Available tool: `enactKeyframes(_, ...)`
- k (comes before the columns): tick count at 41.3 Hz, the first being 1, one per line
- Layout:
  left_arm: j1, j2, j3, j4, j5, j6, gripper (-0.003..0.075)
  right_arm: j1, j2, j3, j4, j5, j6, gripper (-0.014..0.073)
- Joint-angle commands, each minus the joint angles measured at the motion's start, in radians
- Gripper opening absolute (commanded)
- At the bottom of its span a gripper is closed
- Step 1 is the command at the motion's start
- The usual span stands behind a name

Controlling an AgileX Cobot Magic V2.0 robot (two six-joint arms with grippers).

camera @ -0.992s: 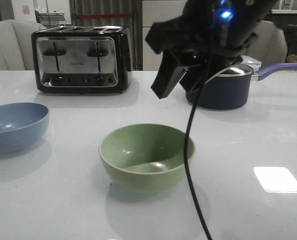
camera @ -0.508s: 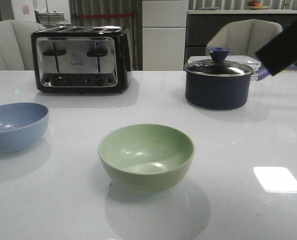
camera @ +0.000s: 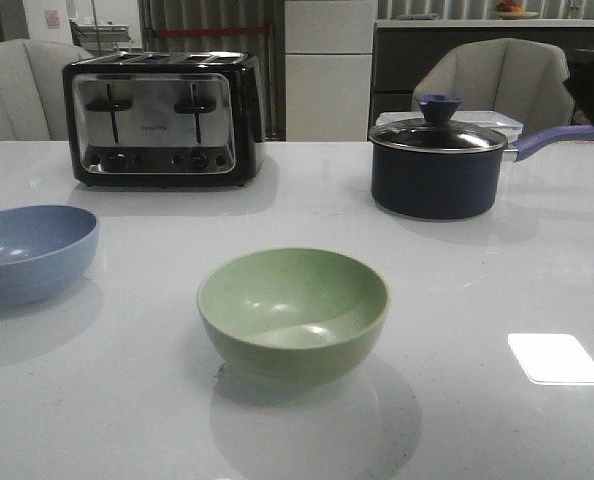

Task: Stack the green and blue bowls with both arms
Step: 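Lower the left gripper onto the light blue bowl rim and grasp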

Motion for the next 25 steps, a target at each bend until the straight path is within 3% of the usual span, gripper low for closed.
enactKeyframes(1,-0.002,0.115,-0.103,-0.014,-0.056,-0.002,0.0507,-0.001,-0.008,-0.026,0.002,-0.055,-0.013,0.0446)
enactKeyframes(17,-0.002,0.494,-0.318,-0.050,-0.116,-0.002,0.0506,-0.001,-0.008,-0.026,0.002,-0.055,-0.013,0.0446)
enactKeyframes(25,-0.002,0.577,-0.367,-0.050,-0.112,-0.002,0.0393,-0.001,-0.008,-0.026,0.002,-0.054,-0.013,0.0446)
